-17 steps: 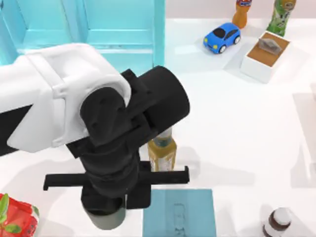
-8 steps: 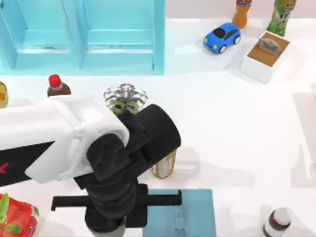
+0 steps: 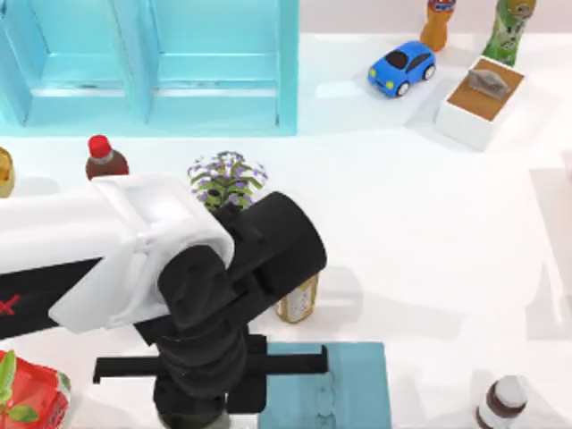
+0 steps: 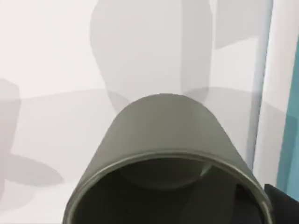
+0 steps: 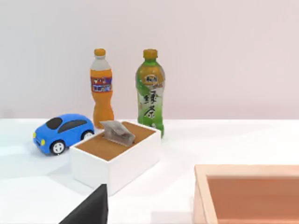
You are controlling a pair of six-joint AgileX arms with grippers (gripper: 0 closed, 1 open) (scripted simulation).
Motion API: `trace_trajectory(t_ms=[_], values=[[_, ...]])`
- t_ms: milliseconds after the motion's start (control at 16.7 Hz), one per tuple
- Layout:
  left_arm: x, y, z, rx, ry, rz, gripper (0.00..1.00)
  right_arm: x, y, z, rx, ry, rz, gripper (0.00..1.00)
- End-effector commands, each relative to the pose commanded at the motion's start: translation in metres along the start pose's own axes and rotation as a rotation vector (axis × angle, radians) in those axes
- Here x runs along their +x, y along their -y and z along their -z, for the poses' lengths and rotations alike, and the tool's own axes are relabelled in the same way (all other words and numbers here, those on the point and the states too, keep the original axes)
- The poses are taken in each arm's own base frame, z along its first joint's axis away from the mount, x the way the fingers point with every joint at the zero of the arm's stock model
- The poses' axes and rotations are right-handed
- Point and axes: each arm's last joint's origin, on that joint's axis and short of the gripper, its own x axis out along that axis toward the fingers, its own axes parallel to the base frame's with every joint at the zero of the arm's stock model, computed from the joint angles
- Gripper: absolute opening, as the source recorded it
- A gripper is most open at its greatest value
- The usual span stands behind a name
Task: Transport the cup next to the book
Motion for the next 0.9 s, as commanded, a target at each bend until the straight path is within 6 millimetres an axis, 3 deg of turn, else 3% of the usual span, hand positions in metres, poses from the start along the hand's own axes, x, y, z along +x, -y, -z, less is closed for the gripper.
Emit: trace_trajectory(t_ms=[540, 900], values=[[0.0000, 0.0000, 0.0000, 0.000, 0.000, 0.000, 0.98, 0.0000, 0.0000, 0.0000, 0.000, 0.000, 0.000, 1.00], [0.0000, 0.0000, 0.0000, 0.000, 0.000, 0.000, 1.00, 0.0000, 0.0000, 0.0000, 0.000, 0.000, 0.000, 1.00]])
